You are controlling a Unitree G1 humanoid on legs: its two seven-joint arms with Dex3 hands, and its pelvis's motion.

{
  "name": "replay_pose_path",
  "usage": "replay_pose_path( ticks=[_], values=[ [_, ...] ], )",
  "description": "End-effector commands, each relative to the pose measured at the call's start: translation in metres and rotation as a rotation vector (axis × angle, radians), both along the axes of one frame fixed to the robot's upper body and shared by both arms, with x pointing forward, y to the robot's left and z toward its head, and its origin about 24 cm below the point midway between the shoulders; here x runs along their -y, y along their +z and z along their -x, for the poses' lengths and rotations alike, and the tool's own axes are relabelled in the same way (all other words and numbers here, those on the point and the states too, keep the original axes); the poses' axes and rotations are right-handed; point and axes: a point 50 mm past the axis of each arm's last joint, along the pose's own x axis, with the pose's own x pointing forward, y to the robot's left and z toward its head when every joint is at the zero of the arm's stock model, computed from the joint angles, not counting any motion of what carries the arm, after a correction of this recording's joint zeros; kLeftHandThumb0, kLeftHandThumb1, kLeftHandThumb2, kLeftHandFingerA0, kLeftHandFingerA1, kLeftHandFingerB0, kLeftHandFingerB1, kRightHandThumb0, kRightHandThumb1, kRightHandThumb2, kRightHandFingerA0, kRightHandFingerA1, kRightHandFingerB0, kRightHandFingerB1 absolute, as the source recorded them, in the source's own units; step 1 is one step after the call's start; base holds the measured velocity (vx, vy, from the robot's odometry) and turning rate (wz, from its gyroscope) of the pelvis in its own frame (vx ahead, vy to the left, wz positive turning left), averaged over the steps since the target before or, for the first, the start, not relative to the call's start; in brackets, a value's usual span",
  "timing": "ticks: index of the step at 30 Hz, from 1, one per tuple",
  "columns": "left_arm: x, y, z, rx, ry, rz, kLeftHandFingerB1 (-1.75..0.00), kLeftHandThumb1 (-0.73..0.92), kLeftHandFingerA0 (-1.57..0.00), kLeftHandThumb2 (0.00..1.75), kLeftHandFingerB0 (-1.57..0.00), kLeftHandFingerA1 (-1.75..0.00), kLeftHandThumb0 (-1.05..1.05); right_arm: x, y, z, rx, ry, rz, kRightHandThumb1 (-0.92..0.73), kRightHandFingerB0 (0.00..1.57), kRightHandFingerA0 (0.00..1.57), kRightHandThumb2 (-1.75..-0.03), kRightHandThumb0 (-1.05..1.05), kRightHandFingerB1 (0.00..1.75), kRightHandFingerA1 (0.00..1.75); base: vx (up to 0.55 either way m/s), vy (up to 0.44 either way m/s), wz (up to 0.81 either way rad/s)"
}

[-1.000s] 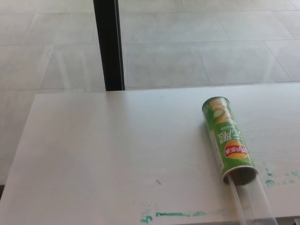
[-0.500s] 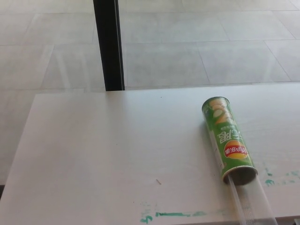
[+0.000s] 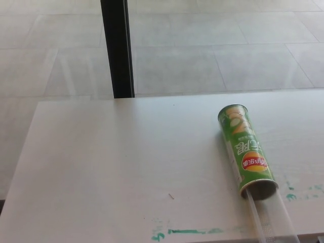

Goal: Use the right hand as a fist to push the chips tray inside its container kept in the middle of the desk

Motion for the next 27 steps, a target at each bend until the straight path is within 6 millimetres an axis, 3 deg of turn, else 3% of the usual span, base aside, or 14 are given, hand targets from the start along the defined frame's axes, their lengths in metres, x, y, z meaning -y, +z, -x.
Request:
replay_pose_path(
  ticks=[1, 2, 3, 8, 11, 13, 14, 16, 17, 18, 20, 21, 23, 27],
  values=[
    [-0.016, 0.017, -0.001, -0.01, -0.015, -0.076, -1.29, 0.92, -0.6, 0.94, -0.29, -1.66, -1.05, -0.019, -0.014, 0.002, 0.103, 0.192, 0.246, -0.92, 0.71, 0.93, -0.7, -0.72, 0.54, 1.37, 0.0, 0.0, 0.0],
    [-0.016, 0.018, -0.001, -0.017, -0.023, -0.081, -1.26, 0.92, -0.6, 0.93, -0.32, -1.63, -1.05, -0.02, -0.016, -0.001, 0.109, 0.183, 0.269, -0.89, 0.72, 0.92, -0.66, -0.72, 0.54, 1.45, 0.0, 0.0, 0.0],
    [-0.017, 0.018, -0.001, -0.012, -0.017, -0.075, -0.8, 0.69, -0.9, 1.44, -0.01, -1.36, -0.9, -0.022, -0.017, -0.005, 0.121, 0.176, 0.28, -0.86, 0.74, 0.89, -0.65, -0.72, 0.55, 1.54, 0.0, 0.0, 0.0],
    [-0.016, 0.017, 0.001, -0.027, -0.037, -0.076, -0.78, 0.59, -1.15, 1.36, -0.03, -1.44, -0.81, -0.022, -0.021, -0.017, 0.124, 0.144, 0.338, -0.81, 0.66, 0.87, -0.72, -0.75, 0.55, 1.64, 0.0, 0.0, 0.0],
    [-0.015, 0.016, 0.002, -0.027, -0.027, -0.075, -0.79, 0.65, -1.05, 1.42, 0.0, -1.42, -0.88, -0.023, -0.021, -0.022, 0.141, 0.138, 0.346, -0.68, 0.6, 0.96, -1.0, -0.78, 0.63, 1.38, 0.0, 0.0, 0.0],
    [-0.015, 0.016, 0.002, -0.031, -0.039, -0.078, -0.84, 0.62, -1.21, 1.4, -0.08, -1.52, -0.88, -0.022, -0.023, -0.027, 0.173, 0.13, 0.35, -0.85, 0.67, 0.89, -0.65, -0.72, 0.53, 1.57, 0.0, 0.0, 0.0],
    [-0.015, 0.016, 0.003, -0.033, -0.049, -0.076, -0.82, 0.64, -1.17, 1.42, -0.02, -1.51, -0.92, -0.021, -0.023, -0.031, 0.182, 0.122, 0.387, -0.7, 0.58, 0.98, -1.02, -0.77, 0.62, 1.37, 0.0, 0.0, 0.0],
    [-0.014, 0.015, 0.004, -0.022, -0.026, -0.066, -0.76, 0.54, -0.91, 1.33, 0.0, -1.33, -0.84, -0.018, -0.023, -0.037, 0.19, 0.102, 0.415, -0.89, 0.67, 0.92, -0.66, -0.75, 0.54, 1.55, 0.0, 0.0, 0.0],
    [-0.014, 0.015, 0.004, -0.021, -0.028, -0.066, -0.8, 0.5, -1.11, 1.29, -0.11, -1.4, -0.76, -0.017, -0.022, -0.039, 0.193, 0.099, 0.431, -0.91, 0.66, 0.91, -0.67, -0.75, 0.54, 1.53, 0.0, 0.0, 0.0],
    [-0.014, 0.016, 0.004, -0.022, -0.041, -0.072, -1.02, 0.7, -0.84, 1.32, -0.43, -1.34, -1.05, -0.015, -0.022, -0.04, 0.191, 0.097, 0.433, -0.71, 0.59, 0.98, -1.04, -0.77, 0.64, 1.35, 0.0, 0.0, 0.0],
    [-0.014, 0.015, 0.004, -0.022, -0.042, -0.071, -1.02, 0.7, -0.84, 1.32, -0.43, -1.34, -1.05, -0.015, -0.022, -0.041, 0.193, 0.097, 0.436, -0.71, 0.59, 0.98, -1.04, -0.77, 0.64, 1.35, 0.0, 0.0, 0.0],
    [-0.014, 0.015, 0.004, -0.022, -0.041, -0.075, -0.81, 0.51, -1.15, 1.29, -0.14, -1.41, -0.75, -0.013, -0.022, -0.043, 0.202, 0.094, 0.454, -0.9, 0.67, 0.91, -0.66, -0.74, 0.53, 1.53, 0.0, 0.0, 0.0],
    [-0.014, 0.015, 0.006, -0.01, -0.02, -0.061, -0.8, 0.6, -1.01, 1.39, 0.0, -1.42, -0.95, -0.011, -0.022, -0.045, 0.177, 0.083, 0.478, -0.84, 0.62, 0.91, -0.76, -0.78, 0.52, 1.57, 0.0, 0.0, 0.0],
    [-0.013, 0.014, 0.006, -0.039, -0.035, -0.069, -0.84, 0.58, -1.15, 1.36, -0.14, -1.45, -0.86, -0.009, -0.022, -0.047, 0.177, 0.075, 0.503, -0.91, 0.64, 0.88, -0.72, -0.75, 0.5, 1.54, 0.0, 0.0, 0.0]
  ],
)
